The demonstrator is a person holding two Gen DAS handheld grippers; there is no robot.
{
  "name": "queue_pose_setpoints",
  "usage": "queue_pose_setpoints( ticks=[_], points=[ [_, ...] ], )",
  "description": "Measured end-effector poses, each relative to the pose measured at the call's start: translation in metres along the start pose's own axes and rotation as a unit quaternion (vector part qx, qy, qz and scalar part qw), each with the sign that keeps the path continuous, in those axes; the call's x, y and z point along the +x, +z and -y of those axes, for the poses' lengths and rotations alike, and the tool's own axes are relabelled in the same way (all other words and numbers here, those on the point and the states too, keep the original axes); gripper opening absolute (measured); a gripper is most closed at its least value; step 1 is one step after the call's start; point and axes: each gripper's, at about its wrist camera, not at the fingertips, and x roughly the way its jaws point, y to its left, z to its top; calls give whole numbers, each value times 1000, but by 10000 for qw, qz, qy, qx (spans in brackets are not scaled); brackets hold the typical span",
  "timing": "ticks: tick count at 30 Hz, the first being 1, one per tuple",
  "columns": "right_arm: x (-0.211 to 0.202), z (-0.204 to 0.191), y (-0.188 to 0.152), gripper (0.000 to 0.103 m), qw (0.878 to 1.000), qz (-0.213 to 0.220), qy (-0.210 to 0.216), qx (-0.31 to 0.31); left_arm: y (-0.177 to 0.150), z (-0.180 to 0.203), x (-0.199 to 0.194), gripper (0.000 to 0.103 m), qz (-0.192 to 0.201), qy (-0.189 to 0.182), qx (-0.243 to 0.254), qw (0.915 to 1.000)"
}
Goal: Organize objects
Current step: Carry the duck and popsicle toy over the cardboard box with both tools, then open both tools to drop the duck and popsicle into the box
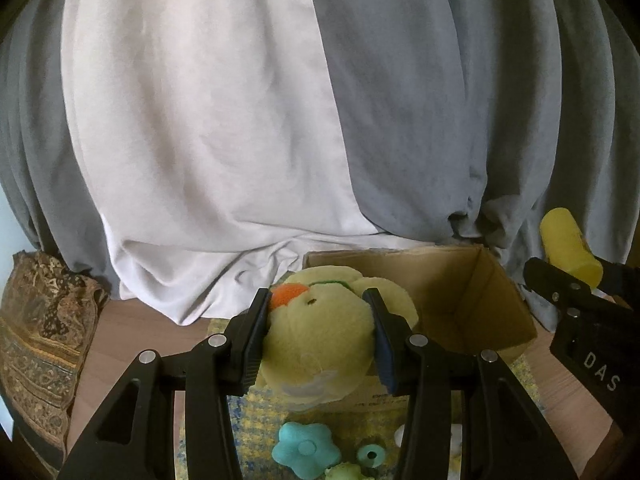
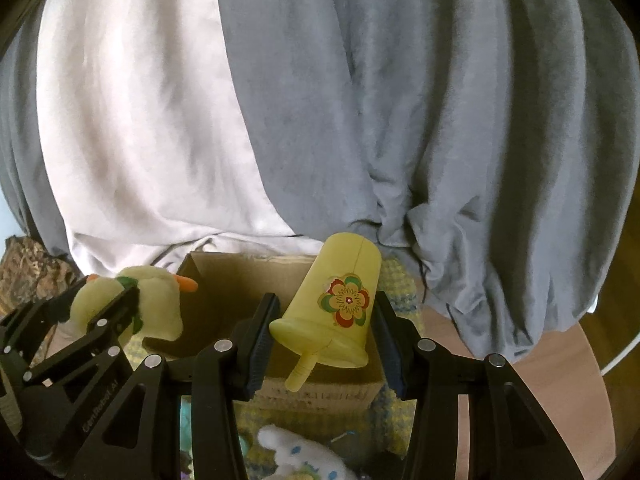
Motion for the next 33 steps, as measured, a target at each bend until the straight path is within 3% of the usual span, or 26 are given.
queue_pose_setpoints(
  ticks=[16, 18, 21, 25, 29, 33],
  points=[
    [47, 8, 15, 48, 9982, -560, 188, 131, 15, 12, 33, 48, -336, -204, 212, 9990],
    [48, 9, 15, 57, 9982, -565, 144, 130, 15, 12, 33, 49, -326, -187, 227, 9990],
    [46, 10, 17, 82, 9987, -489, 61, 139, 14, 14, 32, 67, -261, -7, 342, 9991],
    [42, 14, 19, 88, 9986, -467, 8, 228, 13, 10, 29, 74, -248, 75, 254, 9993],
    [41, 18, 17, 96, 9980, -526, -51, 332, 12, 5, 23, 88, -149, 307, 176, 9993],
    [40, 20, 12, 98, 9969, -642, -188, 405, 9, 1, 12, 91, -79, 442, 145, 9989]
  ],
)
